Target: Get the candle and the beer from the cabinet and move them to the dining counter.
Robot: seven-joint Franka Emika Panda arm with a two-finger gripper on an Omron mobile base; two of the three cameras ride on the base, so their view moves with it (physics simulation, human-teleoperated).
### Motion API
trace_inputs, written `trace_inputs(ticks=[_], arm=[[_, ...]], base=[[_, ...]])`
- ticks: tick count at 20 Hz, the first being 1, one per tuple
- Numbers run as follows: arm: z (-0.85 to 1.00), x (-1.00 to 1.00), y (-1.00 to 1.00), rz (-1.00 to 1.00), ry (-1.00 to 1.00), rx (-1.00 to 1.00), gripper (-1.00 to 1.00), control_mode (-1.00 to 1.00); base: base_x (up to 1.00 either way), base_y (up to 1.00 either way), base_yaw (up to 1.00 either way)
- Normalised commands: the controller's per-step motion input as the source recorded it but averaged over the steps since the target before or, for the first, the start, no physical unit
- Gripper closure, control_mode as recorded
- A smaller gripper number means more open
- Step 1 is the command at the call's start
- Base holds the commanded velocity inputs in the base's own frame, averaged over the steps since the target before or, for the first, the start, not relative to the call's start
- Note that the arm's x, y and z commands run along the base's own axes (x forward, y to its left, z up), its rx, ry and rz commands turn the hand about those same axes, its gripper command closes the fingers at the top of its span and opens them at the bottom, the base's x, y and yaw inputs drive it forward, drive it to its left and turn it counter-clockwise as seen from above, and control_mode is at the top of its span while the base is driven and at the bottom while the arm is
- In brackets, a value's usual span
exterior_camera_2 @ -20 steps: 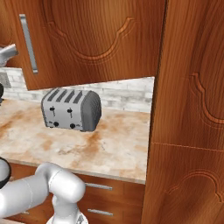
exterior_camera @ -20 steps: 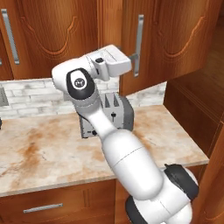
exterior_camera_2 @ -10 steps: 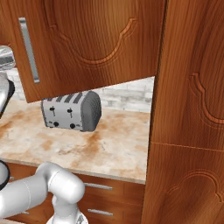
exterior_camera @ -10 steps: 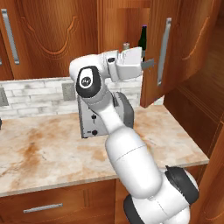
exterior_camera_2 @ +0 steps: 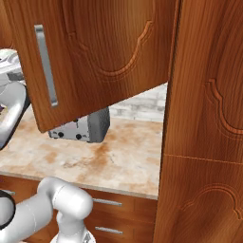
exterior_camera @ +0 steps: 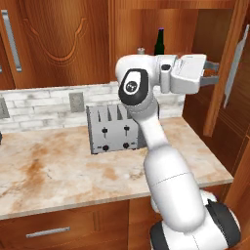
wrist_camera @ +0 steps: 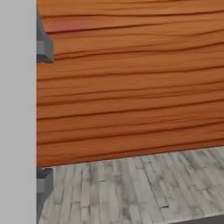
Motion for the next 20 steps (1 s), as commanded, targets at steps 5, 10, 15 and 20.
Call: trace_inputs(ticks=[5,10,15,20], arm=[[0.00,-0.45,-0.92,0.14,-0.12,0.01,-1.00,-1.00],[0.00,-0.04,-0.60,0.26,-0.04,0.00,-1.00,-1.00],[0.00,0.00,-0.48,0.26,-0.01,0.00,-1.00,-1.00],[0.00,0.00,-0.48,0.24,0.00,0.00,-1.00,-1.00]], base=[[0.00,0.00,0.00],[0.00,0.00,0.00],[0.00,0.00,0.00],[0.00,0.00,0.00]])
